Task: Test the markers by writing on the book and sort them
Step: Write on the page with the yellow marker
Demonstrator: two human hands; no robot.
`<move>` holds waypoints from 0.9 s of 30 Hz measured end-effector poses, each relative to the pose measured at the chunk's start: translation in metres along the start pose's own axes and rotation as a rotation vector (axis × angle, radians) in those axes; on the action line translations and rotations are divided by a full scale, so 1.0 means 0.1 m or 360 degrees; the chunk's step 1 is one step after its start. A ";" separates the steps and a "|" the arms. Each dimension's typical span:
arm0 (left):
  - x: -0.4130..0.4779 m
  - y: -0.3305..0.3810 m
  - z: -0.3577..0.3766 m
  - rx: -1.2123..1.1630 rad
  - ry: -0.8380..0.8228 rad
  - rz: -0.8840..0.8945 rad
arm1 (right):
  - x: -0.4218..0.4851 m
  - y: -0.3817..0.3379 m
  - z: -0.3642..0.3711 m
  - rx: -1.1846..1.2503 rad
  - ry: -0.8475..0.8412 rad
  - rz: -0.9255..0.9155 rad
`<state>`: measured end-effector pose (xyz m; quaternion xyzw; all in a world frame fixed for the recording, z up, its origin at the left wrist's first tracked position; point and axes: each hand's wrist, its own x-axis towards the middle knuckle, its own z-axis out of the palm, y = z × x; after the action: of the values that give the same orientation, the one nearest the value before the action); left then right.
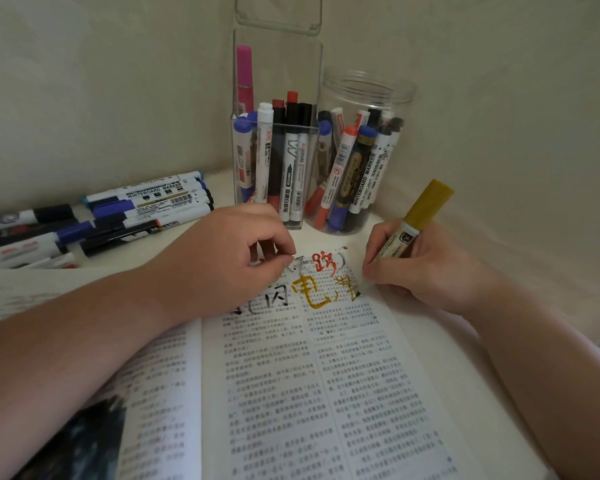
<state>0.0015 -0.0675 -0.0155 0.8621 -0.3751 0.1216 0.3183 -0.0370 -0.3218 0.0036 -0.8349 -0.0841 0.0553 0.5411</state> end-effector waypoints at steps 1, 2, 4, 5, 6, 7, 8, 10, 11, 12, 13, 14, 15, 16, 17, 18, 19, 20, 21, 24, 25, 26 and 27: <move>0.00 0.00 0.00 -0.0008 0.0004 0.0014 | 0.01 0.02 -0.01 -0.0008 0.0071 -0.0016; 0.00 0.01 0.00 -0.0016 0.0008 0.0027 | 0.02 0.04 -0.02 -0.0006 0.0145 -0.0019; 0.00 0.01 0.00 -0.0035 0.0008 0.0041 | 0.04 0.06 -0.03 -0.0044 0.0257 -0.0012; 0.00 0.02 0.00 -0.0049 0.0004 0.0039 | 0.05 0.08 -0.04 -0.0102 0.0289 -0.0014; 0.00 0.02 0.00 -0.0060 -0.0001 0.0035 | 0.06 0.08 -0.03 -0.0160 0.0312 -0.0011; -0.01 0.02 -0.01 -0.0068 -0.0009 0.0029 | 0.07 0.08 -0.03 -0.0202 0.0330 -0.0005; -0.01 0.02 -0.01 -0.0075 -0.0016 0.0025 | 0.07 0.08 -0.03 -0.0217 0.0344 0.0002; -0.01 0.02 -0.01 -0.0083 -0.0025 0.0028 | 0.07 0.09 -0.04 -0.0176 0.0321 0.0026; -0.02 0.02 -0.01 -0.0080 -0.0029 0.0030 | 0.06 0.08 -0.04 -0.0130 0.0299 0.0033; -0.02 0.02 -0.01 -0.0072 -0.0035 0.0024 | 0.05 0.08 -0.04 -0.0084 0.0287 0.0036; -0.02 0.02 -0.01 -0.0063 -0.0040 0.0015 | 0.05 0.08 -0.04 -0.0047 0.0292 0.0036; -0.02 0.02 -0.01 -0.0060 -0.0043 0.0007 | 0.06 0.09 -0.03 -0.0033 0.0302 0.0032; -0.02 0.03 -0.01 -0.0063 -0.0045 -0.0003 | 0.06 0.09 -0.03 -0.0035 0.0305 0.0030; -0.02 0.03 -0.01 -0.0067 -0.0048 -0.0013 | 0.06 0.08 -0.03 -0.0041 0.0298 0.0033; -0.02 0.03 -0.01 -0.0070 -0.0052 -0.0021 | 0.06 0.08 -0.02 -0.0034 0.0277 0.0036; -0.02 0.03 -0.01 -0.0068 -0.0054 -0.0027 | 0.06 0.08 -0.02 -0.0016 0.0256 0.0034; -0.02 0.04 -0.01 -0.0063 -0.0054 -0.0031 | 0.05 0.08 -0.02 0.0005 0.0248 0.0028; -0.02 0.03 -0.01 -0.0057 -0.0052 -0.0035 | 0.05 0.08 -0.02 0.0018 0.0254 0.0021; -0.02 0.03 -0.02 -0.0054 -0.0046 -0.0040 | 0.05 0.08 -0.02 0.0023 0.0261 0.0012; -0.02 0.03 -0.02 -0.0043 -0.0033 -0.0044 | 0.03 0.06 -0.02 0.0039 0.0142 0.0020; -0.02 0.03 -0.03 -0.0035 -0.0034 -0.0038 | 0.03 0.05 -0.03 0.0037 0.0082 0.0038; -0.02 0.04 -0.03 -0.0025 -0.0035 -0.0030 | 0.03 0.05 -0.04 0.0019 0.0052 0.0048; -0.02 0.04 -0.03 -0.0015 -0.0034 -0.0021 | 0.04 0.05 -0.05 -0.0014 0.0056 0.0052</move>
<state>-0.0026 -0.0663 -0.0120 0.8643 -0.3734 0.1086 0.3190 -0.0320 -0.3274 0.0007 -0.8394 -0.0611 0.0489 0.5378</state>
